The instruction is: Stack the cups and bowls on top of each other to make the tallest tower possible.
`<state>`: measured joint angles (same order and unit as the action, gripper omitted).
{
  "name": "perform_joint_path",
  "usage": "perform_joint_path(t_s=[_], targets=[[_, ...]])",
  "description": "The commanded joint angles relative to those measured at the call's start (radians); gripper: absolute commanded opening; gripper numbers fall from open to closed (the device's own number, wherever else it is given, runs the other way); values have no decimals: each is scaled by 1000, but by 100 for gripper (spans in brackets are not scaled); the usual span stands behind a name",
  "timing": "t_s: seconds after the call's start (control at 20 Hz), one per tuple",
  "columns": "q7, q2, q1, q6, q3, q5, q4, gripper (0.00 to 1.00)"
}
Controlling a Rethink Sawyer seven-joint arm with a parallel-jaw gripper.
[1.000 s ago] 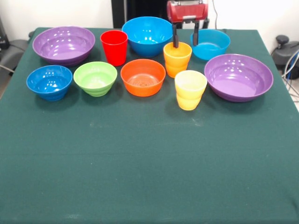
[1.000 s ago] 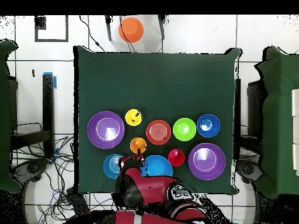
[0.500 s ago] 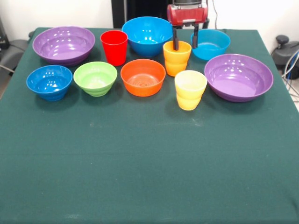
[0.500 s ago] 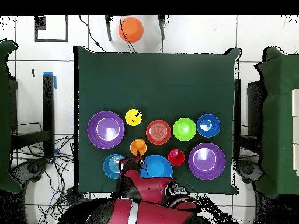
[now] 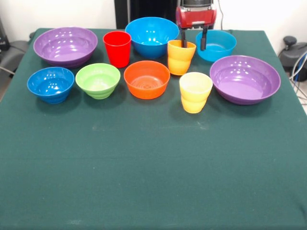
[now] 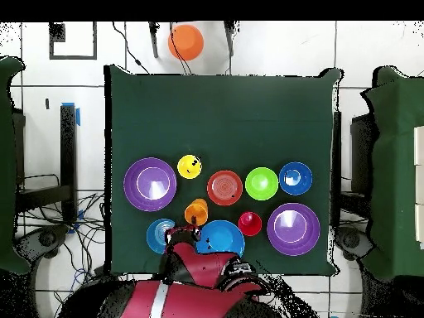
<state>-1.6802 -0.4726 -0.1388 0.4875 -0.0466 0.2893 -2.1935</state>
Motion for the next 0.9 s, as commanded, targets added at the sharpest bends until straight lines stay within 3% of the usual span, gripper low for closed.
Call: perform_joint_path(t_s=[0.05,0.25,0.3,0.9], targets=[[-177,53,56,73,10,-92,133,100],[-181,64,70,89,1,-101,138,100],[-183,66,75,86,-4,-108,137,0],[-189,70,61,98,11,-94,144,0]])
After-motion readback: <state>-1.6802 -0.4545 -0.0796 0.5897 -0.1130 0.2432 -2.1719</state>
